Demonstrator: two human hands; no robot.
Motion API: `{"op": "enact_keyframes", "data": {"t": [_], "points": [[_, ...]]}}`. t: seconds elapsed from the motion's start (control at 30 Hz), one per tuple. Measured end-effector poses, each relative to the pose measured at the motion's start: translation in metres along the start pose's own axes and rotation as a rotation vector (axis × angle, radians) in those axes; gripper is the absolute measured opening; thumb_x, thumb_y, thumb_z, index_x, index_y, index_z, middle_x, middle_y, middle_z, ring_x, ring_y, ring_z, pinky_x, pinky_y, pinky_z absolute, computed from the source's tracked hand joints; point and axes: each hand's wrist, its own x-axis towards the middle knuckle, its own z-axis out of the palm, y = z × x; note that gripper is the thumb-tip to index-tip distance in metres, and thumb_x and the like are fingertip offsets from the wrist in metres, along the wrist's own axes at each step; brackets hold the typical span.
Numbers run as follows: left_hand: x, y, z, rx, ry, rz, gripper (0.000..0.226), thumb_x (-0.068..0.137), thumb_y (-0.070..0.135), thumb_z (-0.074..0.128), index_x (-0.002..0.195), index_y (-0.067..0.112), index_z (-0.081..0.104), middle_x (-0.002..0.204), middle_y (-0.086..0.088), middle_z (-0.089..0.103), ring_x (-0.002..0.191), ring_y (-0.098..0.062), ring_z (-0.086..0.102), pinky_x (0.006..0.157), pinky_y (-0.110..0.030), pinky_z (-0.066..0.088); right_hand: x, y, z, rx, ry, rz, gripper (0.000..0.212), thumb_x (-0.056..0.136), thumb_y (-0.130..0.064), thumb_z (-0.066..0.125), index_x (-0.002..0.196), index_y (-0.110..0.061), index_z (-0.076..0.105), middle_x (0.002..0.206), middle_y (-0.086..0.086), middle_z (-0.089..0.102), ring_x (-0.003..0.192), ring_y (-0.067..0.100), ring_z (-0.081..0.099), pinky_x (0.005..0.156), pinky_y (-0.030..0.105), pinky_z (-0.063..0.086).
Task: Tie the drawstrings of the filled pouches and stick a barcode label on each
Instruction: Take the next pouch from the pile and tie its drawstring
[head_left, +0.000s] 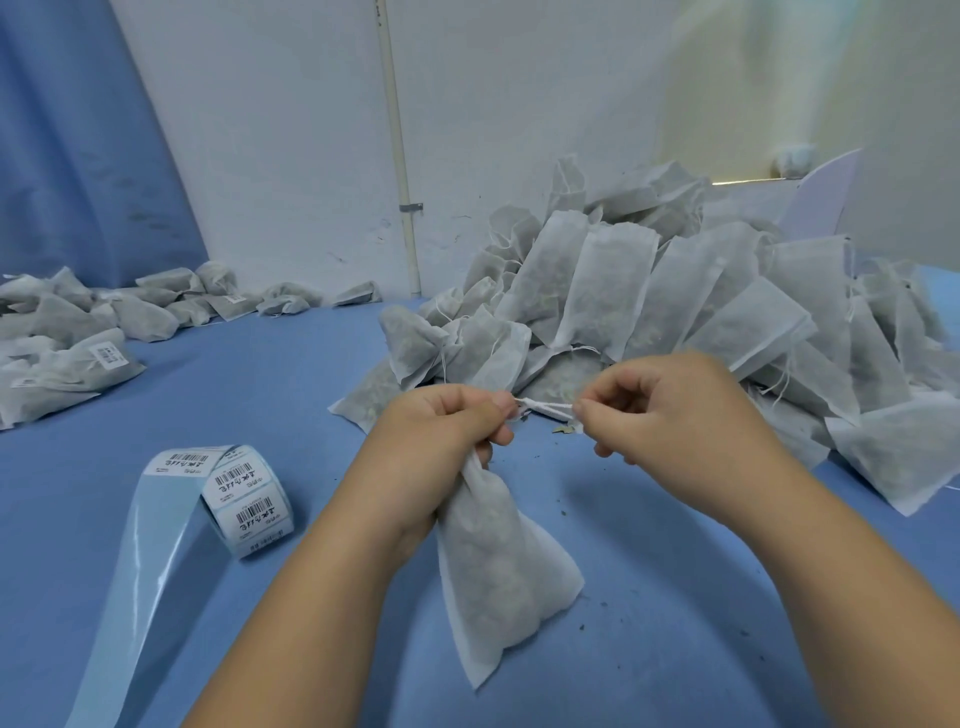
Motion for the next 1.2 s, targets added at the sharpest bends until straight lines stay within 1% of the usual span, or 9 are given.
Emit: {"op": "enact_keyframes", "data": {"t": [0.27, 0.4, 0.47, 0.53, 0.6, 0.73, 0.93, 1.07, 1.2], "points": [[0.008, -0.004, -0.001, -0.102, 0.1, -0.081, 0.017, 0.091, 0.008, 0.063, 0.074, 0.006, 0.062, 0.051, 0.003, 0.053, 0.044, -0.01, 0.04, 0.051, -0.024, 0.036, 0.001, 0.003, -0.004, 0.029, -0.052, 0.029, 0.02, 0.079, -0.016, 0.067, 0.06, -0.021, 0.066, 0.055, -0.006, 0.067, 0.05, 0.005, 0.064, 0.053, 0.022, 0.052], [0.012, -0.012, -0.004, 0.15, 0.127, -0.047, 0.022, 0.092, 0.026, 0.063, 0.072, 0.02, 0.064, 0.057, 0.007, 0.048, 0.065, -0.018, 0.043, 0.066, -0.03, 0.033, 0.0, 0.0, 0.0, 0.159, -0.032, -0.006, 0.019, 0.08, -0.01, 0.066, 0.063, -0.018, 0.066, 0.055, -0.004, 0.066, 0.047, 0.003, 0.062, 0.047, 0.013, 0.046], [0.011, -0.013, -0.006, 0.242, 0.075, -0.062, 0.02, 0.089, 0.035, 0.066, 0.072, 0.027, 0.063, 0.062, 0.01, 0.049, 0.068, -0.015, 0.043, 0.064, -0.03, 0.031, -0.001, -0.001, 0.003, 0.195, -0.052, -0.031, 0.017, 0.081, -0.011, 0.065, 0.065, -0.017, 0.065, 0.057, -0.003, 0.066, 0.052, 0.007, 0.064, 0.048, 0.022, 0.05], [0.01, -0.011, -0.009, 0.292, -0.014, -0.103, 0.02, 0.077, 0.045, 0.075, 0.083, 0.03, 0.063, 0.076, 0.009, 0.056, 0.07, -0.014, 0.047, 0.062, -0.03, 0.032, -0.002, -0.002, 0.006, 0.186, -0.062, -0.059, 0.012, 0.079, -0.014, 0.064, 0.071, -0.022, 0.065, 0.059, -0.004, 0.065, 0.06, 0.017, 0.066, 0.054, 0.034, 0.052], [0.009, -0.01, -0.017, 0.352, -0.106, -0.144, 0.043, 0.064, 0.052, 0.075, 0.102, 0.038, 0.06, 0.096, 0.008, 0.061, 0.08, -0.012, 0.058, 0.068, -0.028, 0.04, -0.002, -0.002, 0.008, 0.178, -0.062, -0.075, 0.013, 0.079, -0.015, 0.064, 0.073, -0.026, 0.064, 0.061, -0.006, 0.065, 0.066, 0.021, 0.065, 0.057, 0.032, 0.052], [0.007, -0.011, -0.027, 0.419, -0.207, -0.251, 0.056, 0.075, 0.041, 0.082, 0.122, 0.039, 0.052, 0.106, 0.007, 0.069, 0.088, -0.006, 0.072, 0.073, -0.025, 0.056, -0.003, 0.0, 0.012, 0.157, -0.066, -0.066, 0.017, 0.08, -0.014, 0.063, 0.066, -0.023, 0.063, 0.063, -0.005, 0.064, 0.067, 0.019, 0.064, 0.057, 0.025, 0.05], [0.011, -0.017, -0.029, 0.493, -0.331, -0.358, 0.028, 0.085, 0.036, 0.073, 0.102, 0.015, 0.073, 0.093, 0.002, 0.078, 0.086, -0.012, 0.073, 0.066, -0.021, 0.056, -0.007, -0.007, 0.016, 0.139, -0.093, -0.122, 0.018, 0.081, -0.011, 0.064, 0.067, -0.021, 0.063, 0.067, -0.002, 0.064, 0.053, 0.004, 0.05, 0.053, 0.013, 0.042], [0.013, -0.02, -0.028, 0.405, -0.263, -0.308, 0.026, 0.088, 0.04, 0.067, 0.103, 0.02, 0.071, 0.094, 0.003, 0.077, 0.088, -0.016, 0.074, 0.074, -0.031, 0.059, -0.013, -0.014, 0.02, 0.073, -0.108, -0.24, 0.014, 0.078, -0.012, 0.065, 0.068, -0.021, 0.063, 0.067, -0.007, 0.063, 0.064, 0.007, 0.056, 0.058, 0.015, 0.043], [0.014, -0.018, -0.023, 0.239, -0.132, -0.259, 0.019, 0.091, 0.037, 0.062, 0.092, 0.019, 0.068, 0.076, 0.003, 0.074, 0.065, -0.013, 0.071, 0.056, -0.027, 0.055, -0.017, -0.017, 0.026, -0.075, -0.106, -0.375, 0.012, 0.077, -0.013, 0.067, 0.069, -0.02, 0.063, 0.064, -0.011, 0.058, 0.067, 0.01, 0.056, 0.06, 0.019, 0.043]]}}
